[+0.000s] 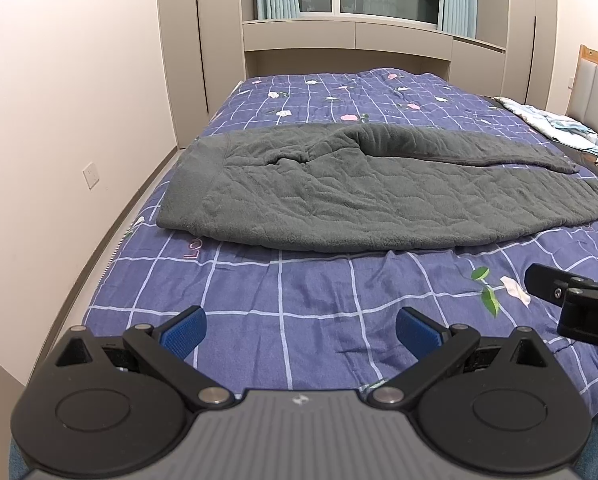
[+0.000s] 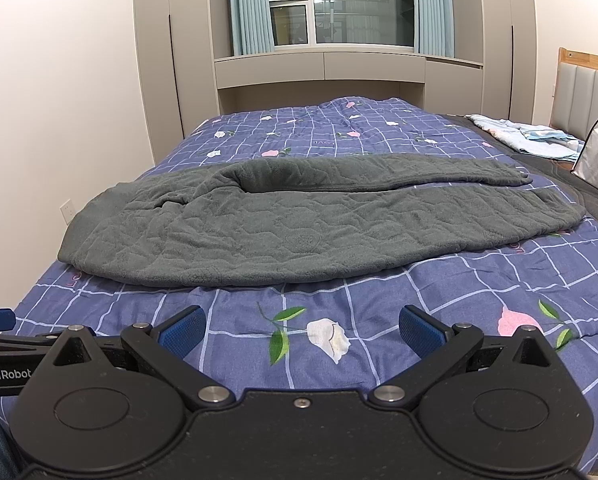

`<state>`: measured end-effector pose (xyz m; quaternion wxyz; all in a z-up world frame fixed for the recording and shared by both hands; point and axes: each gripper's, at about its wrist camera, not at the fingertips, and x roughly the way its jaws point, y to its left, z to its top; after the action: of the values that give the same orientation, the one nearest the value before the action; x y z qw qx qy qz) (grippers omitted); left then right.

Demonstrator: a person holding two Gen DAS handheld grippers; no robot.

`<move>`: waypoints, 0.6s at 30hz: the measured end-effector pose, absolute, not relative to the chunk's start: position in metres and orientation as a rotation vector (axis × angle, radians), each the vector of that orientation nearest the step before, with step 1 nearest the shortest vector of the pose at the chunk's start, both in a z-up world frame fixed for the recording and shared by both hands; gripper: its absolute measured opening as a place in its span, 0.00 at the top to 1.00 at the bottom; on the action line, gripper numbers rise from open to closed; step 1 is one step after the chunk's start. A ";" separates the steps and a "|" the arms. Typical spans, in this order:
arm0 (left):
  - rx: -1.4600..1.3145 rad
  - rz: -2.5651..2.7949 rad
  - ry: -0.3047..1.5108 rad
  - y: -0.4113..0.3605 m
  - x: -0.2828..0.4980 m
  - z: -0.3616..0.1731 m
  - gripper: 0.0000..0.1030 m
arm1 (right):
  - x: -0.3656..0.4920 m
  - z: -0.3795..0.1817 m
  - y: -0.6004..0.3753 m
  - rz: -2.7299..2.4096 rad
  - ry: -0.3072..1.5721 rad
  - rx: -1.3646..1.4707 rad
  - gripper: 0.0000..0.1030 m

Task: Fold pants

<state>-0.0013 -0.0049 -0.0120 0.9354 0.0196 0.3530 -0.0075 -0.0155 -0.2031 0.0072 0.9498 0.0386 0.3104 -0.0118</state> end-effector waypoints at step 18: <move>0.045 -0.006 0.737 -0.003 0.000 -0.009 0.00 | -0.015 0.006 -0.203 -0.025 0.631 0.081 0.00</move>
<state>-0.0004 -0.0028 -0.0087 0.9326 0.0218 0.3604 -0.0027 -0.0154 -0.2033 0.0062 0.9497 0.0397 0.3104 -0.0121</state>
